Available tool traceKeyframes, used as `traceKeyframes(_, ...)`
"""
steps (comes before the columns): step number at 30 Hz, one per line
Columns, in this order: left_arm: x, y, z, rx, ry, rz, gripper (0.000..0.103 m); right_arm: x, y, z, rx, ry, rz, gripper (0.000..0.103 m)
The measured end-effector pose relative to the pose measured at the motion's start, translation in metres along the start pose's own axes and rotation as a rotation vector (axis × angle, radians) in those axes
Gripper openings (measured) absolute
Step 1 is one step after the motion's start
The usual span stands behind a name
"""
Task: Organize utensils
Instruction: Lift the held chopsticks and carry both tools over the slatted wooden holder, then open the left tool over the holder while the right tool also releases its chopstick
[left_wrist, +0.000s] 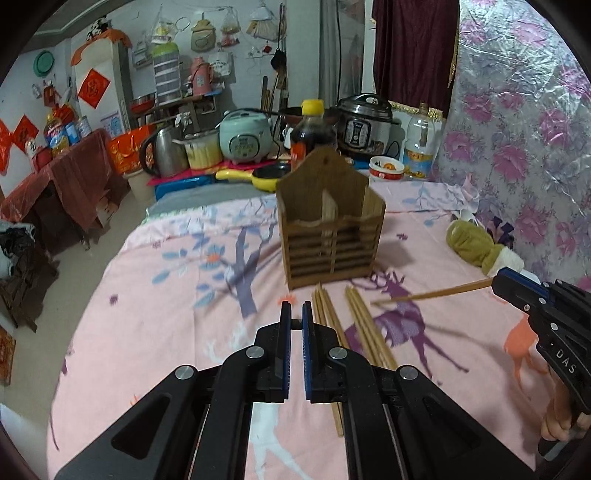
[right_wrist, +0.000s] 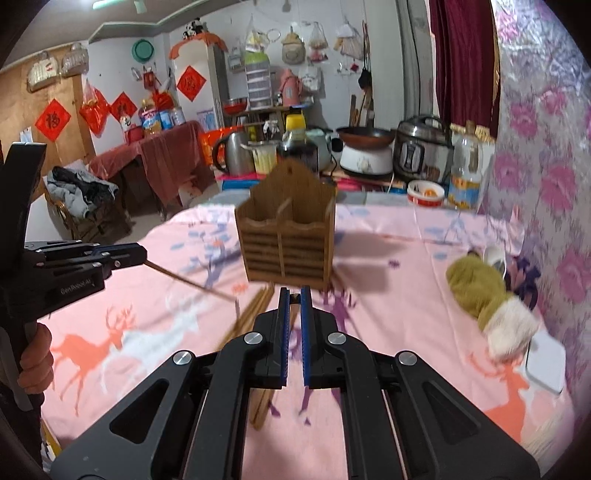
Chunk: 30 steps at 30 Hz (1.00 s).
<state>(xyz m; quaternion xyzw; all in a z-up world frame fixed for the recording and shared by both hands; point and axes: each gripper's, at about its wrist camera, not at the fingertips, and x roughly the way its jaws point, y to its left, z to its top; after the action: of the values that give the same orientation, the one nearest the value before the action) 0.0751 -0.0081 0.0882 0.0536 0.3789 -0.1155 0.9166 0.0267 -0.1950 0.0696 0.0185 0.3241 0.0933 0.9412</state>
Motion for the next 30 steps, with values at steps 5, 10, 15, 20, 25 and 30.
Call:
traceKeyframes(5,0.000,-0.003,0.037,-0.008,-0.003,-0.009,0.006,0.004,0.005,0.033,-0.015,-0.020,-0.012,0.006)
traceKeyframes(10,-0.008,-0.011,0.081,0.002,-0.045,-0.001,0.006,0.002,0.008,0.071,-0.015,-0.056,0.001,0.006)
traceKeyframes(15,-0.027,-0.019,0.125,0.007,-0.154,0.022,0.006,-0.002,0.015,0.116,-0.014,-0.141,0.008,0.006)
traceKeyframes(20,-0.017,-0.018,0.159,-0.035,-0.236,0.037,0.006,0.008,0.017,0.156,0.003,-0.242,-0.015,0.006)
traceKeyframes(25,0.033,-0.007,0.160,-0.074,-0.220,0.038,0.006,0.052,0.011,0.163,0.021,-0.238,-0.039,0.006)
traceKeyframes(30,0.080,0.007,0.138,-0.109,-0.110,-0.011,0.043,0.102,-0.003,0.142,0.041,-0.109,-0.033,0.013)
